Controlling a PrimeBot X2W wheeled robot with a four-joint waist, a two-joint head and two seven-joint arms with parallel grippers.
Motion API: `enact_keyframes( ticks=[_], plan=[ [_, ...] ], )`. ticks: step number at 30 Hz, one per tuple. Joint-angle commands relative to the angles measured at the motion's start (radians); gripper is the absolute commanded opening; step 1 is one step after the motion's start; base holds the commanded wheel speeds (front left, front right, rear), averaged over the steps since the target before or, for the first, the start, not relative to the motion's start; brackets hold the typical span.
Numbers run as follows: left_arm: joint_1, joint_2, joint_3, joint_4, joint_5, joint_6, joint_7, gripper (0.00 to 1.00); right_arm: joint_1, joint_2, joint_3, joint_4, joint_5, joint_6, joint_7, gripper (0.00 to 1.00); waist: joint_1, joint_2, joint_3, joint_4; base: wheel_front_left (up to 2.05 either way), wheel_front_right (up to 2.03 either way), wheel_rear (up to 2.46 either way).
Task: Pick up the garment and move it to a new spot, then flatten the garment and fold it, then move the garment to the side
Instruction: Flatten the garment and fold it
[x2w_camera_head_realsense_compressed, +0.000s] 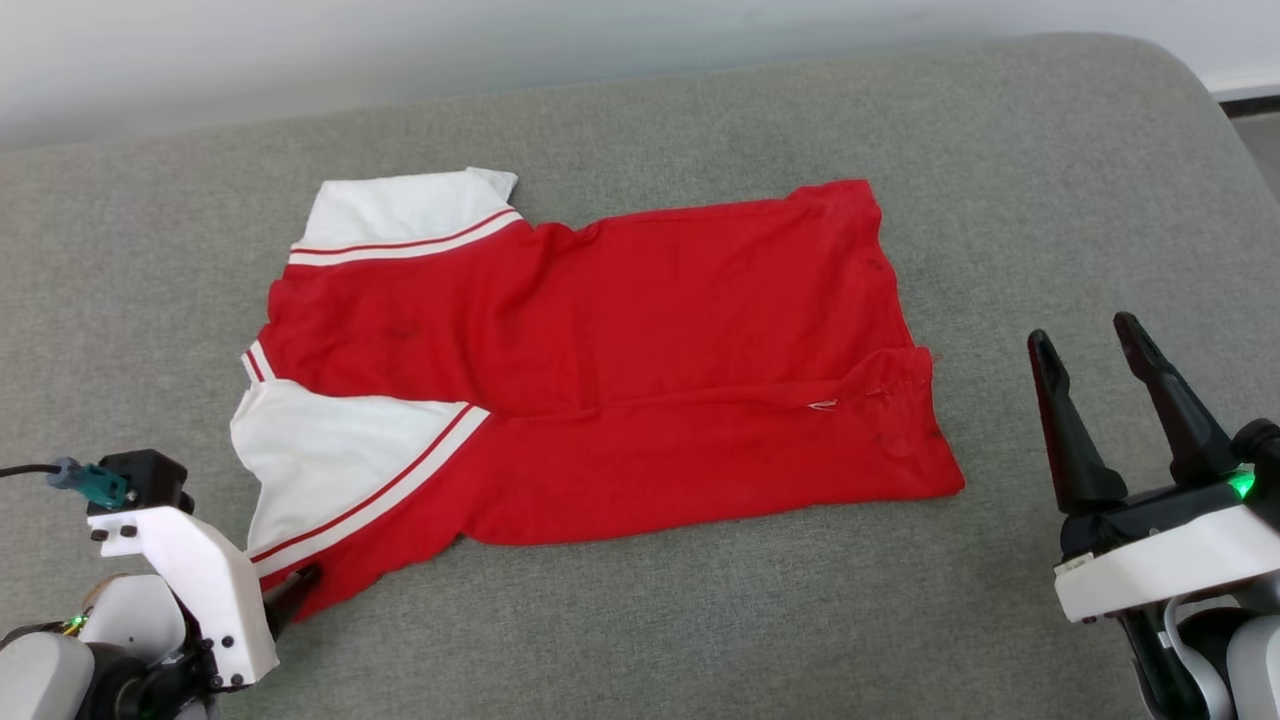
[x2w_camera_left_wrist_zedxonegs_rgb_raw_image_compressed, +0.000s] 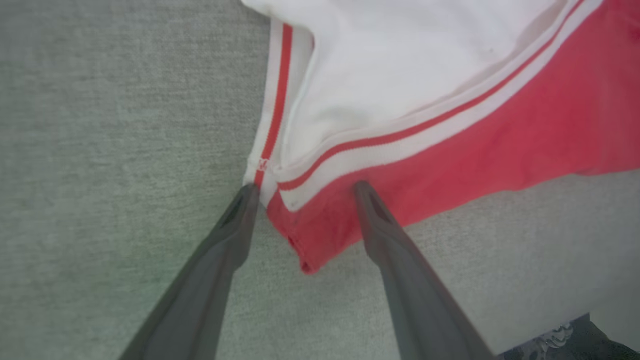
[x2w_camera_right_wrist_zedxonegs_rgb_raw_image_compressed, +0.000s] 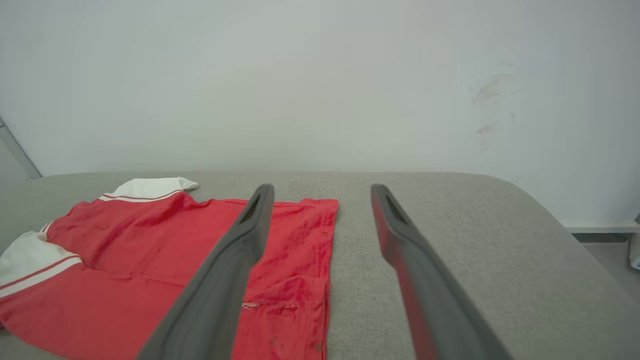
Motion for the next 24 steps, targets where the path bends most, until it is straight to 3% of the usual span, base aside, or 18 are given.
enact_keyframes(
  ticks=[1,3,4,5,6,14,24],
  plan=[
    [0.004,-0.02,-0.011,0.028,-0.009,0.0,0.004,1.0,-0.008,0.007,0.001,-0.005,-0.004,-0.001,-0.007,1.0,0.0,0.0,0.02,-0.015,0.0,0.0,0.0],
    [0.003,-0.043,-0.018,0.064,-0.028,-0.002,0.01,1.0,-0.012,0.008,-0.002,-0.002,-0.004,-0.001,-0.007,1.0,0.0,0.0,0.028,-0.021,0.0,0.0,0.0],
    [0.007,-0.059,-0.022,0.078,-0.044,-0.005,0.019,0.58,-0.013,0.009,-0.004,0.0,-0.003,-0.001,-0.007,1.0,0.0,0.0,0.029,-0.022,0.0,0.0,0.0],
    [0.015,-0.072,-0.031,0.089,-0.058,-0.013,0.033,0.25,-0.012,0.009,-0.008,0.004,-0.003,-0.001,-0.003,1.0,0.0,0.0,0.029,-0.023,0.0,0.0,0.0],
    [0.02,-0.08,-0.036,0.095,-0.066,-0.015,0.038,0.0,-0.012,0.008,-0.01,0.004,-0.001,-0.001,0.001,1.0,0.0,0.0,0.03,-0.024,0.0,0.0,0.0],
    [-0.023,-0.06,0.005,0.056,-0.028,-0.034,-0.067,0.0,0.011,-0.024,-0.052,0.035,0.066,-0.001,0.107,1.0,0.0,0.0,0.008,0.008,0.0,0.0,0.0],
    [-0.063,-0.028,0.008,-0.141,0.057,-0.012,-0.132,0.0,-0.046,-0.133,-0.045,0.135,0.206,-0.001,0.568,1.0,0.0,0.0,0.029,0.082,0.0,0.0,0.0]
  ],
)
